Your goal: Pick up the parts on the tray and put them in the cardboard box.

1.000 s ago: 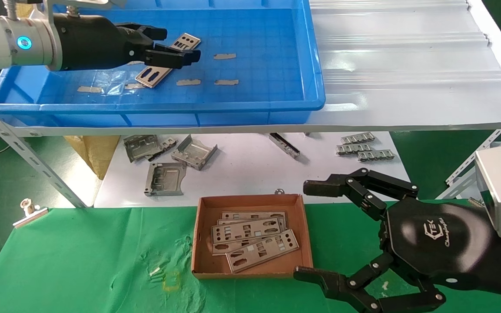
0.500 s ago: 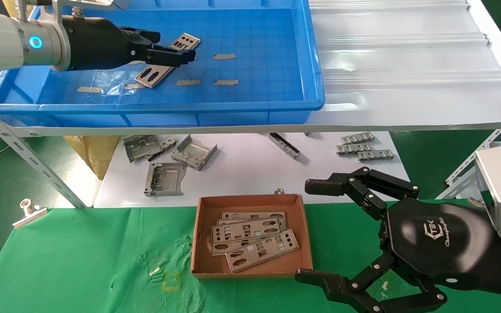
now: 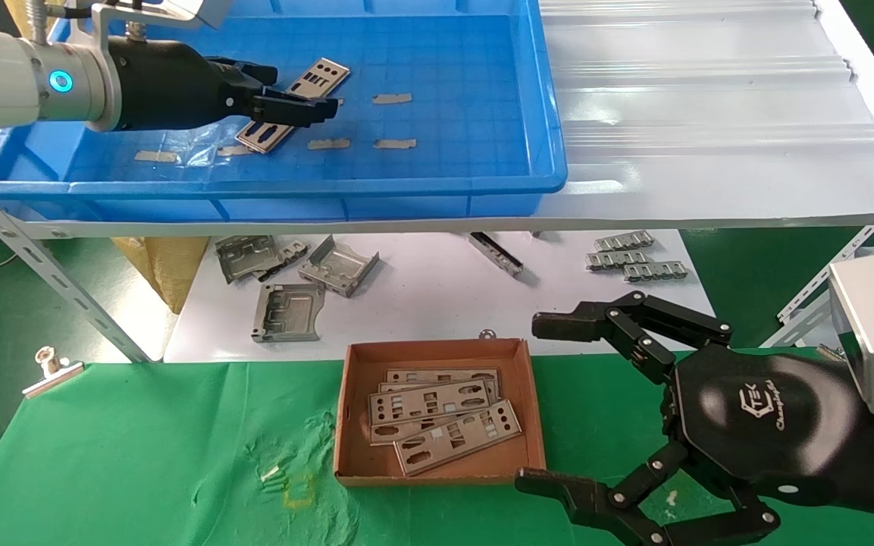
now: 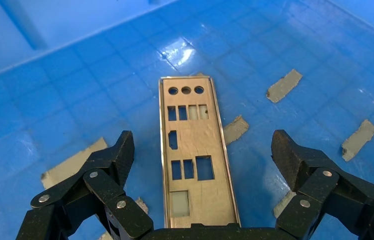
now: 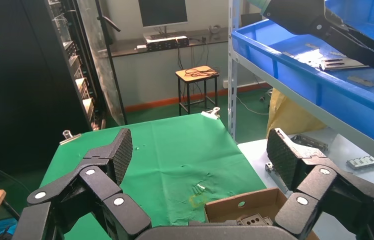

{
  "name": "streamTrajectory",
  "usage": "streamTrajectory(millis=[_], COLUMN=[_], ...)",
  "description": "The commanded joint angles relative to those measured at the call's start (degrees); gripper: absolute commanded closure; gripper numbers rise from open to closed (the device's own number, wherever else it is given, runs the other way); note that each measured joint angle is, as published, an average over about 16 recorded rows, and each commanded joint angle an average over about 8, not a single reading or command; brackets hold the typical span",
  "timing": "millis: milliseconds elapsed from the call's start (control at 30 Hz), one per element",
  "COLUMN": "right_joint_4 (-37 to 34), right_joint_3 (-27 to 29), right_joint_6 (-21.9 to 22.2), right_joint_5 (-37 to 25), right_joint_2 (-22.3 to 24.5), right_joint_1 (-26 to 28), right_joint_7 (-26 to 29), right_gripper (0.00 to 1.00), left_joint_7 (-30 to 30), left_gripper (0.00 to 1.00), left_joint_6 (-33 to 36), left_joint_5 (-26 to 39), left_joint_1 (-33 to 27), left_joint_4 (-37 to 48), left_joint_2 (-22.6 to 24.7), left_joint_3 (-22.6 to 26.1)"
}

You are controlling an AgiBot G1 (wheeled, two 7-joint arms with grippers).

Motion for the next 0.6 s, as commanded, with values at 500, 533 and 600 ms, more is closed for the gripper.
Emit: streamTrajectory(millis=[500, 533, 600], right_joint_4=[0.0, 0.0, 0.0], right_joint_3=[0.0, 0.0, 0.0], right_joint_6=[0.0, 0.0, 0.0], right_joint_5=[0.0, 0.0, 0.0], right_joint_2=[0.0, 0.0, 0.0], right_joint_1=[0.0, 0.0, 0.0], right_joint_7=[0.0, 0.0, 0.0], right_gripper=[0.00, 0.00, 0.00], left_joint_7=[-1.4, -1.5, -1.6], left_gripper=[1.00, 1.00, 1.00], left_joint_6=[-2.7, -2.7, -2.8], left_joint_5=[0.2, 0.2, 0.3], left_joint_1=[0.8, 0.9, 1.0], left_joint_4=[-0.1, -0.1, -0.2], left_joint_2=[0.6, 0.6, 0.7], left_joint_3=[0.2, 0.2, 0.2])
